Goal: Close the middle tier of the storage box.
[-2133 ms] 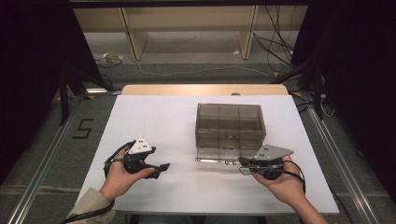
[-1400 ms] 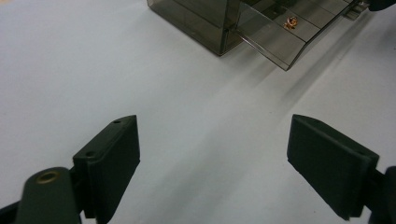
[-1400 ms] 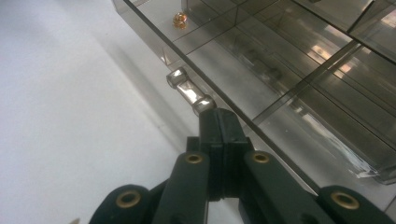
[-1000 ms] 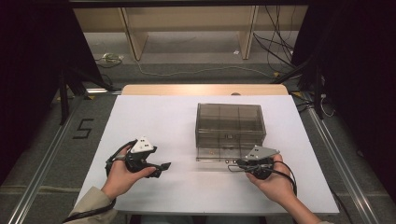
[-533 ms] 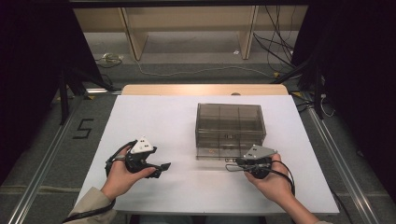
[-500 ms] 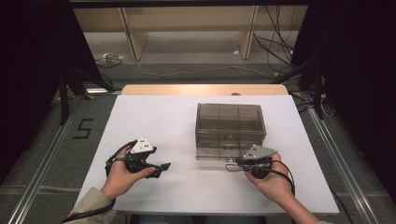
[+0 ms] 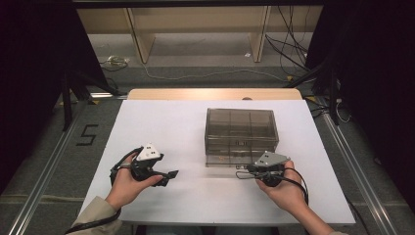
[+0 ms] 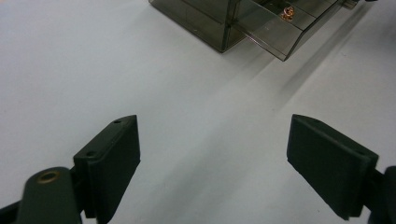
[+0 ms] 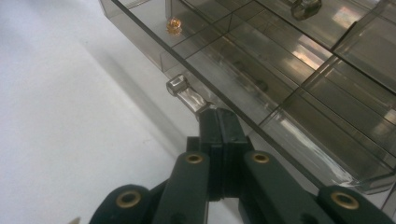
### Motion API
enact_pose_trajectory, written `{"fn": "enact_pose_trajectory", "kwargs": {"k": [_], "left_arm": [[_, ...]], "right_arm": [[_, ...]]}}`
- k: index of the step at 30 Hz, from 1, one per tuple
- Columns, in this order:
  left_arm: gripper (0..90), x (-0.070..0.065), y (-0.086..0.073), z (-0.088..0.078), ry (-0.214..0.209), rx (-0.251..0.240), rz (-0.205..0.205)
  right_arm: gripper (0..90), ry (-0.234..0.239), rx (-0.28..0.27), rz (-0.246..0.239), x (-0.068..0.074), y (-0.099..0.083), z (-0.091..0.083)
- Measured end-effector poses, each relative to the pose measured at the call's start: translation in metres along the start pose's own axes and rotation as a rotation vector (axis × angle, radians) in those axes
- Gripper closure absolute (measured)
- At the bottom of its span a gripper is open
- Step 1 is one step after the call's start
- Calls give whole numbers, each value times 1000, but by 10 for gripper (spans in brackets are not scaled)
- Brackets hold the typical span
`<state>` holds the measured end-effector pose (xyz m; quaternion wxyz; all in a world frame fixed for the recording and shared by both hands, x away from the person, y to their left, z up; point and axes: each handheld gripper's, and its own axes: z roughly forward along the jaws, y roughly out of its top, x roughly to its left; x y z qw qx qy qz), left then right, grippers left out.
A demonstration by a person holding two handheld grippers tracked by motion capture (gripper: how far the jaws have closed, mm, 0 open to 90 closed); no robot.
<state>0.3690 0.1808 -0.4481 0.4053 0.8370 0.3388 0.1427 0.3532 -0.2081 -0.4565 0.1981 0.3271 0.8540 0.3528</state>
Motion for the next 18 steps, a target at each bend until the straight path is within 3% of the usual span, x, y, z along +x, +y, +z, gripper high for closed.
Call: {"fn": "enact_pose_trajectory", "kwargs": {"k": [18], "left_arm": [[174,0,-1,0,6,-1,-5]], "right_arm": [[900,-9,1,2,0,1,1]]}}
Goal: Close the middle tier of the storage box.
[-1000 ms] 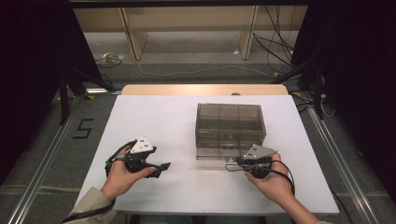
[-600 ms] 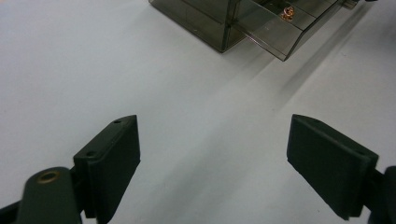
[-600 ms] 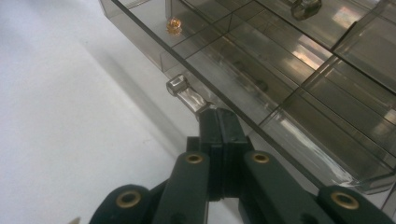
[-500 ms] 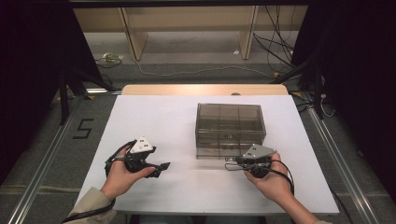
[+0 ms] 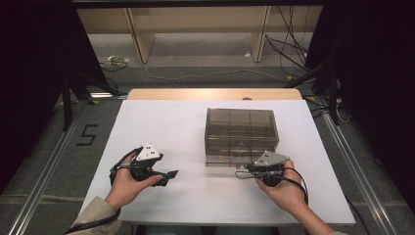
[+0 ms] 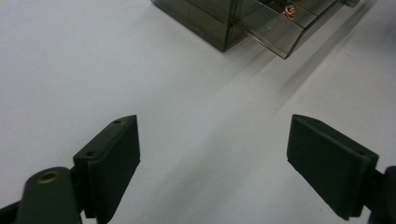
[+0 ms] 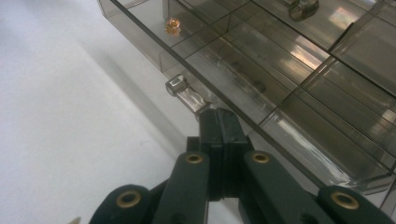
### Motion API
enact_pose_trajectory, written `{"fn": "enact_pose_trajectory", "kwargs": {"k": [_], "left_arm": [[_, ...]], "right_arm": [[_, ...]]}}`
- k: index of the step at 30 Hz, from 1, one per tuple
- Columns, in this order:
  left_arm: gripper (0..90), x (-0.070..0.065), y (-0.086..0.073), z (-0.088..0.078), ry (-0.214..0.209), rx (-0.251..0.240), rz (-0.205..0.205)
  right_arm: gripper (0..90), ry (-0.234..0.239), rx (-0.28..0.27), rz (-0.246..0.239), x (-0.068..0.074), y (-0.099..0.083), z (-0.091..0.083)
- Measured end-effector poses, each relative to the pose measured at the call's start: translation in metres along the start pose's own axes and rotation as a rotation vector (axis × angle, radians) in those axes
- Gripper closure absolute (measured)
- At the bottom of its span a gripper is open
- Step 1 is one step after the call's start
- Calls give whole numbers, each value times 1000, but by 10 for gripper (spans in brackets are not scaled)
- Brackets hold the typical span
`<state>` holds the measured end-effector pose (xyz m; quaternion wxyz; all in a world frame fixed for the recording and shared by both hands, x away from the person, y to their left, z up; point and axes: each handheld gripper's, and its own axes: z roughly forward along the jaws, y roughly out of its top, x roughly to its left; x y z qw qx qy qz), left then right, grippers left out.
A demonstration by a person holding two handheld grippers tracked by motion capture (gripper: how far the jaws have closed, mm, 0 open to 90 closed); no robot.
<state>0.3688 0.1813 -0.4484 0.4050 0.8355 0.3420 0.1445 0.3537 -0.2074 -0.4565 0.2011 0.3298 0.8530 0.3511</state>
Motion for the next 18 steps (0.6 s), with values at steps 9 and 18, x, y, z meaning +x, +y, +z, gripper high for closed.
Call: {"fn": "enact_pose_trajectory", "kwargs": {"k": [9,18], "left_arm": [[172,1,0,-1,3,5,1],[171,1,-1,0,4,5,-1]], "right_arm": [[900,-9,0,1,0,1,1],[900,-14,-3,4,-1,3,2]]}}
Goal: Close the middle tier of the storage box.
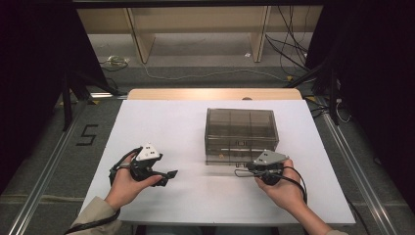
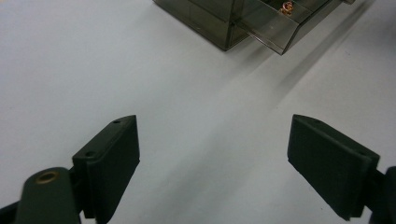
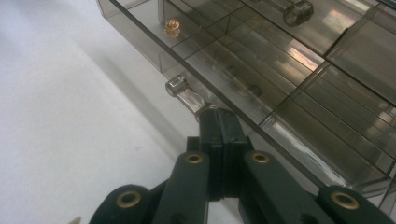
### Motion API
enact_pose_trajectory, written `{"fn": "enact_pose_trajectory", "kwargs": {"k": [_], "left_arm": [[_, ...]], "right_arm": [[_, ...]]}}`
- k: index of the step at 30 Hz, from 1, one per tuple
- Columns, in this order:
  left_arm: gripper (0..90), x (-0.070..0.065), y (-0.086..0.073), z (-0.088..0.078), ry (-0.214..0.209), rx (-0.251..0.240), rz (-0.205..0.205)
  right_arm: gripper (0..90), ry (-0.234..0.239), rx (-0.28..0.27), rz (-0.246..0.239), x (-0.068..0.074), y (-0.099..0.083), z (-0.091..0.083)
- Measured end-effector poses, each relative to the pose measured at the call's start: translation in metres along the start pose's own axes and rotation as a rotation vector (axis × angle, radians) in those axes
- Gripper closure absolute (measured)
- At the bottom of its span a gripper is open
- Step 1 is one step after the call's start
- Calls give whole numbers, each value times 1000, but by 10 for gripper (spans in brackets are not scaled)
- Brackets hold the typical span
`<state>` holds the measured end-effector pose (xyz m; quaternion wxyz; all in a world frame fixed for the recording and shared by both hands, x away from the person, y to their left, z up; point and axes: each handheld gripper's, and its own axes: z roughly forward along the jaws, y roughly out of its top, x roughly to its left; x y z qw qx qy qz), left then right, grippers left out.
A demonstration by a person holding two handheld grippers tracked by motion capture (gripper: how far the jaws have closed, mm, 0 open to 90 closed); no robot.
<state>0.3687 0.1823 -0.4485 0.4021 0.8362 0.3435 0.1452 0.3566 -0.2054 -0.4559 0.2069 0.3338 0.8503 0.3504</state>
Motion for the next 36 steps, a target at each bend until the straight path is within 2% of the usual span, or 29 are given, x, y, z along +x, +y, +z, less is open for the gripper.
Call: {"fn": "enact_pose_trajectory", "kwargs": {"k": [36], "left_arm": [[162,0,0,0,0,1,-2]], "right_arm": [[900,-26,-2,9,-4,3,3]]}}
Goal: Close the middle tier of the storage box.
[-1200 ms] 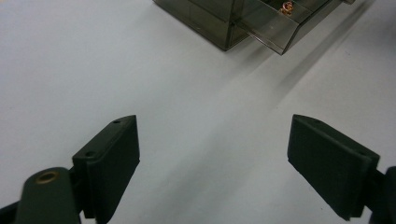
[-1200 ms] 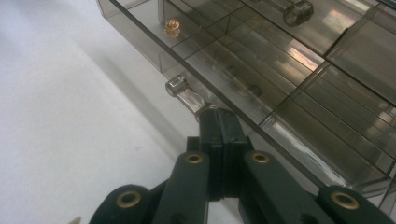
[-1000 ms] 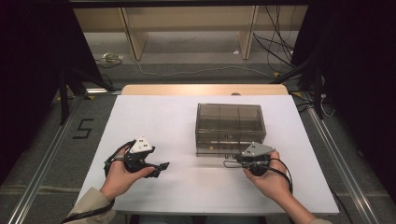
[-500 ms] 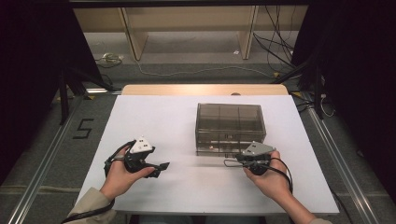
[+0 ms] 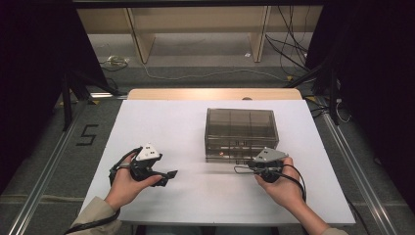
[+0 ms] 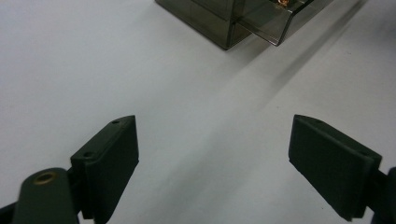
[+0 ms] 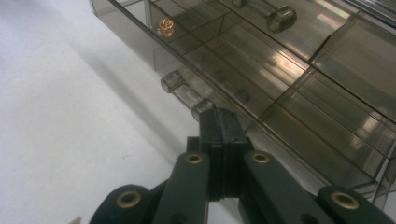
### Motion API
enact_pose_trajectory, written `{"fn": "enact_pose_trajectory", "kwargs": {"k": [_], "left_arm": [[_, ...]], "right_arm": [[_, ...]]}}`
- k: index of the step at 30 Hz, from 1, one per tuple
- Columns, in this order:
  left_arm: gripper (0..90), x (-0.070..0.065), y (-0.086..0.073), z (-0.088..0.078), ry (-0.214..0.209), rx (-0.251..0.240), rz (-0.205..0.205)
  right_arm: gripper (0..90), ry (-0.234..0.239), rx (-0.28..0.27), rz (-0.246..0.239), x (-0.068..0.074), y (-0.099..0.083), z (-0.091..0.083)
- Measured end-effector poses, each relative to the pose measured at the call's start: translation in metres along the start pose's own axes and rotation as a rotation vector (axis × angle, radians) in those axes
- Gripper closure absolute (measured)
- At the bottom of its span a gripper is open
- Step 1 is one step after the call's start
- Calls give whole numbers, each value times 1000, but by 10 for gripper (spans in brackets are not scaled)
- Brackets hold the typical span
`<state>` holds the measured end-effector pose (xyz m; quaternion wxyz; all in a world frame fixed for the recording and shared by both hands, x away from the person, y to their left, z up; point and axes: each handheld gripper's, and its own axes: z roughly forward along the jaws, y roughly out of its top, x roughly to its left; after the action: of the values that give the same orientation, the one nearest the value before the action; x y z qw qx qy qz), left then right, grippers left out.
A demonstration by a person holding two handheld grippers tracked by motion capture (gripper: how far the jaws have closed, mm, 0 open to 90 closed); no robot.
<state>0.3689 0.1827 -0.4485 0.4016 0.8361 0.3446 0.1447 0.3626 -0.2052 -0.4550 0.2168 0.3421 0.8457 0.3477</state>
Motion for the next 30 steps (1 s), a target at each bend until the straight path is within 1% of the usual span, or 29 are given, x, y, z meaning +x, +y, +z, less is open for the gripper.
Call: {"fn": "enact_pose_trajectory", "kwargs": {"k": [15,25,30], "left_arm": [[161,0,0,1,-3,1,-3],[161,0,0,1,-2,2,-3],[161,0,0,1,-2,1,-4]], "right_arm": [[900,-9,-3,10,-2,2,2],[900,-14,-3,8,-4,3,4],[900,-16,-6,15,-4,3,4]]}}
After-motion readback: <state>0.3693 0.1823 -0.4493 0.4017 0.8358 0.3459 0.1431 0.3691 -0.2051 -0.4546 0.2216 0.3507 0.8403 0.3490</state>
